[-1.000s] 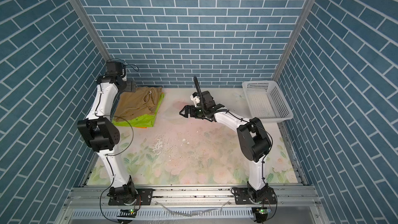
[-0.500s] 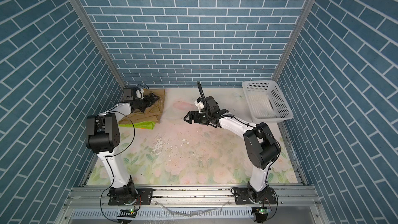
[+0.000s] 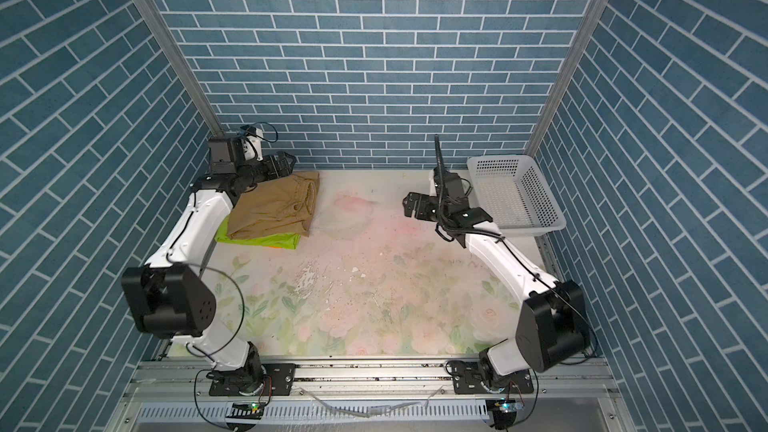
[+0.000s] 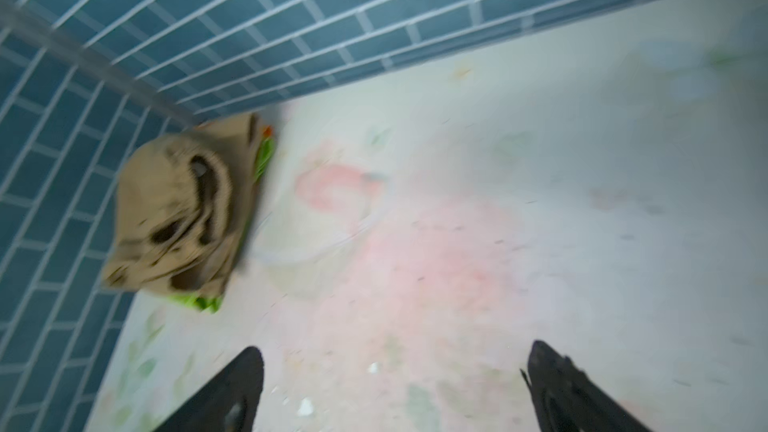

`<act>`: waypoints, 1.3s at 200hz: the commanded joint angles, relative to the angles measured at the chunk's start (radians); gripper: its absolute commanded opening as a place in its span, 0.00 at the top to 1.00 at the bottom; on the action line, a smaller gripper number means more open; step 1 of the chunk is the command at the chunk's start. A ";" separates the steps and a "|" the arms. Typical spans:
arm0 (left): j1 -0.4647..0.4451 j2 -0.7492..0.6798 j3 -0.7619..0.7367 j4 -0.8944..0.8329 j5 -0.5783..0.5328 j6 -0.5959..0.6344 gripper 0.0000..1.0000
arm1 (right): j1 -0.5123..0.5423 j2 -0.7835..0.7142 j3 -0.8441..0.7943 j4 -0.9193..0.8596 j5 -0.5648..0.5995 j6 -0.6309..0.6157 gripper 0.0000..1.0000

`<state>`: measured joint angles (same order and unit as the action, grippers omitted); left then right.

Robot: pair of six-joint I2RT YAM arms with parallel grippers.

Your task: Fold and stack the shorts

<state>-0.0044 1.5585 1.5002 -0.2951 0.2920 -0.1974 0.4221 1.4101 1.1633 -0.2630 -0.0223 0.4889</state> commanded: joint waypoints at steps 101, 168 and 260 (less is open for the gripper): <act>-0.050 -0.409 -0.995 0.552 -0.680 0.096 0.01 | -0.143 -0.131 -0.730 0.856 0.701 -0.548 0.01; -0.012 -0.146 -1.036 0.904 -0.520 0.176 0.00 | -0.148 0.014 -0.889 1.316 0.605 -0.626 0.01; -0.026 -0.037 -1.105 1.133 -0.365 0.262 0.00 | -0.325 0.146 -1.017 1.638 0.329 -0.509 0.01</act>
<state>-0.0257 1.5097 0.3958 0.7990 -0.1509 0.0216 0.1944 1.5589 0.1764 1.2755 0.5232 -0.0956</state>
